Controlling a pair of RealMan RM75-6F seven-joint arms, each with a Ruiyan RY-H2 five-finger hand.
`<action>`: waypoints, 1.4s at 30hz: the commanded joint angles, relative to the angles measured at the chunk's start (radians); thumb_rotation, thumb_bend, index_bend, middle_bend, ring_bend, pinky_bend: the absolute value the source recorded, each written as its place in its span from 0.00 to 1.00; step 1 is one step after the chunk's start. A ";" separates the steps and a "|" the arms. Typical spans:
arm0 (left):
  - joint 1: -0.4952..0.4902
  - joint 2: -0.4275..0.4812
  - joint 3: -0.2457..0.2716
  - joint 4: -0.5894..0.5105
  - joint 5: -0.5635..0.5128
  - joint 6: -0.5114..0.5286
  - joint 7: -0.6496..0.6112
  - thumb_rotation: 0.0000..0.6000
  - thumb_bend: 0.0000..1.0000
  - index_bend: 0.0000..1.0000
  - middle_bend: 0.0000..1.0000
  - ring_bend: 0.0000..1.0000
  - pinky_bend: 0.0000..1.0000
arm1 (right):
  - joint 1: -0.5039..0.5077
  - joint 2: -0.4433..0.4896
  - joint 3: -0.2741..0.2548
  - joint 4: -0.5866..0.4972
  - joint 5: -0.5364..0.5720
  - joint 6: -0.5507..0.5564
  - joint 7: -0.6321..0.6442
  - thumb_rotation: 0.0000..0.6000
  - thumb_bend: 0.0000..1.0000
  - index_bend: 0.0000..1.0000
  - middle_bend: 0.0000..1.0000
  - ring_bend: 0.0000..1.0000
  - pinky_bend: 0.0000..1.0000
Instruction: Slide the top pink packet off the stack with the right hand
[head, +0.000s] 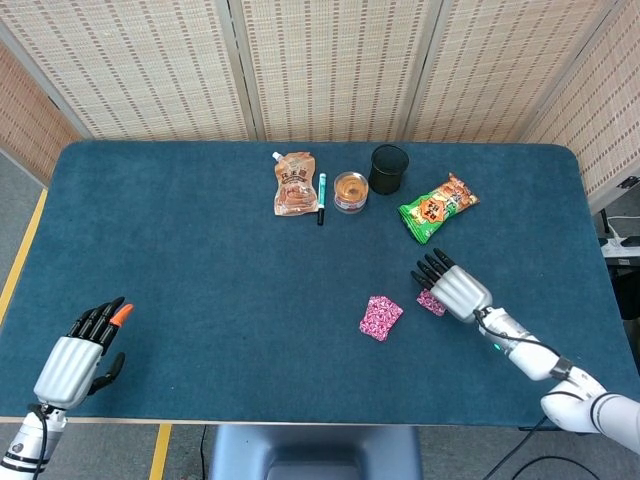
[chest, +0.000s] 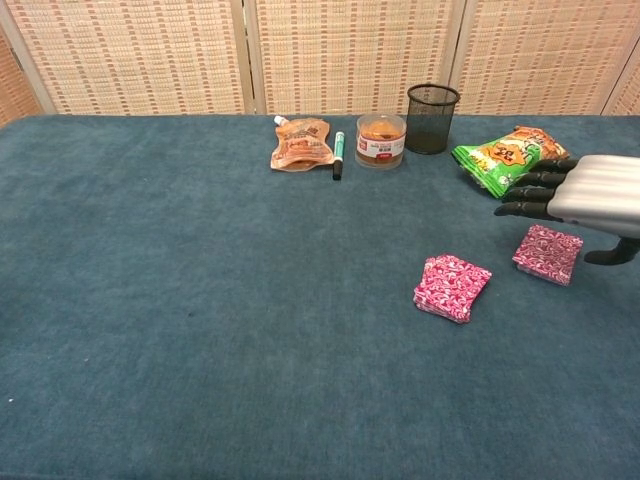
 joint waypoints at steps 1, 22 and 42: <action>0.000 -0.001 -0.001 -0.001 -0.001 0.000 0.003 1.00 0.48 0.00 0.01 0.09 0.16 | -0.003 -0.016 -0.018 0.038 -0.022 0.007 0.028 1.00 0.21 0.04 0.07 0.00 0.01; 0.003 0.002 -0.002 -0.001 -0.003 0.007 0.002 1.00 0.48 0.00 0.01 0.09 0.16 | 0.001 -0.076 -0.017 0.106 -0.042 0.014 0.045 1.00 0.21 0.23 0.27 0.04 0.04; 0.004 0.006 -0.002 -0.005 -0.003 0.010 0.001 1.00 0.48 0.00 0.03 0.11 0.17 | 0.002 -0.081 -0.007 0.090 -0.027 0.000 0.011 1.00 0.21 0.29 0.28 0.13 0.04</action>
